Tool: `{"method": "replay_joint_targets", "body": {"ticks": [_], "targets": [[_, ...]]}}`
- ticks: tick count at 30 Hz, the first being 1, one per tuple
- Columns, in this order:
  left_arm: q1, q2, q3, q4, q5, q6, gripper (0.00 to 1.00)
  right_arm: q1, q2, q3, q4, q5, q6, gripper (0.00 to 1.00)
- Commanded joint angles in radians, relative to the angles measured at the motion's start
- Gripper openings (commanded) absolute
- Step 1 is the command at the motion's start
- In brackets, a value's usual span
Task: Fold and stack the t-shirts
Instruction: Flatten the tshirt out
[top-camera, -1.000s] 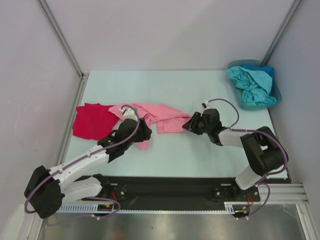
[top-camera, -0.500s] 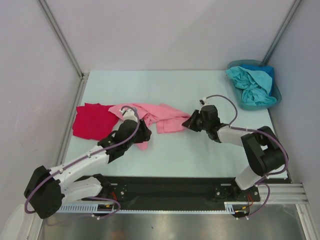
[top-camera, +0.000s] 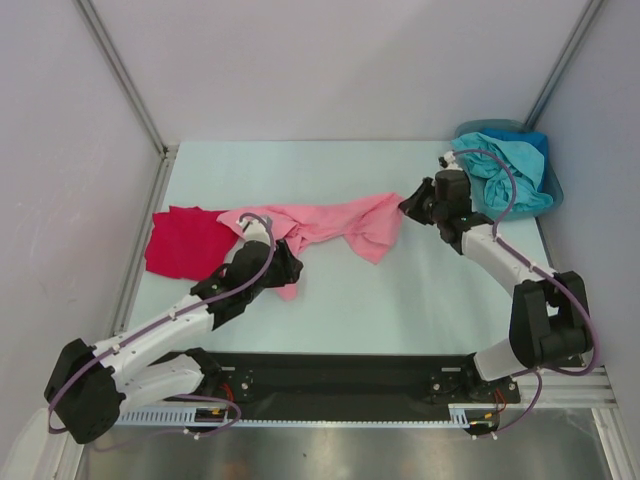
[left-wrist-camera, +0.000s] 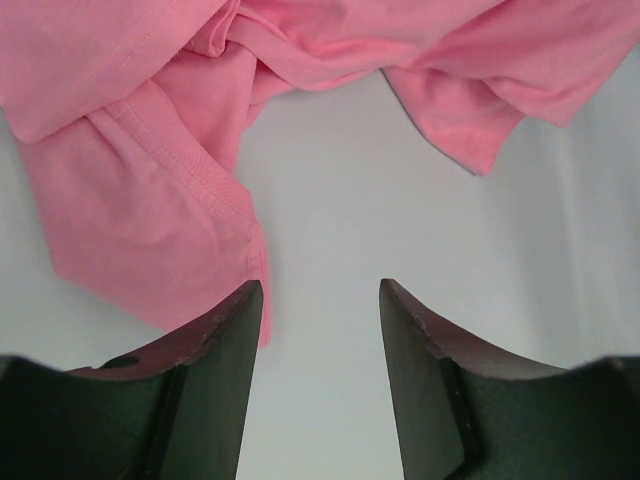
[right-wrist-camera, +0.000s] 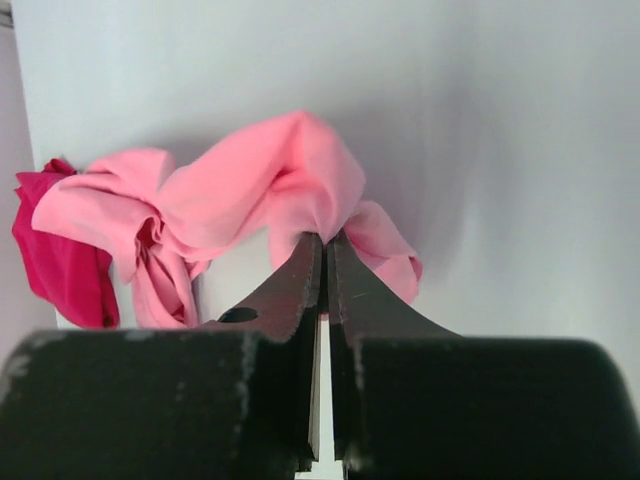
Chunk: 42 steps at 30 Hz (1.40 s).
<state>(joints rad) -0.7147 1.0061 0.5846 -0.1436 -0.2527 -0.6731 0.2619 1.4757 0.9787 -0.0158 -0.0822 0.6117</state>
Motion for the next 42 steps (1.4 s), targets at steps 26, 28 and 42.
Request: {"method": "replay_joint_targets", "body": {"ticks": [26, 28, 42], "targets": [[-0.012, -0.037, -0.037, 0.016, 0.03, -0.022, 0.55, -0.15, 0.29, 0.451, -0.216, 0.117, 0.191, 0.0], [-0.014, -0.038, -0.04, 0.015, 0.03, -0.025, 0.55, -0.151, 0.323, 0.48, -0.219, 0.124, 0.197, 0.0], [-0.066, -0.044, -0.068, 0.013, 0.007, -0.042, 0.54, -0.141, 0.459, 0.453, -0.044, 0.022, 0.2, 0.72]]}}
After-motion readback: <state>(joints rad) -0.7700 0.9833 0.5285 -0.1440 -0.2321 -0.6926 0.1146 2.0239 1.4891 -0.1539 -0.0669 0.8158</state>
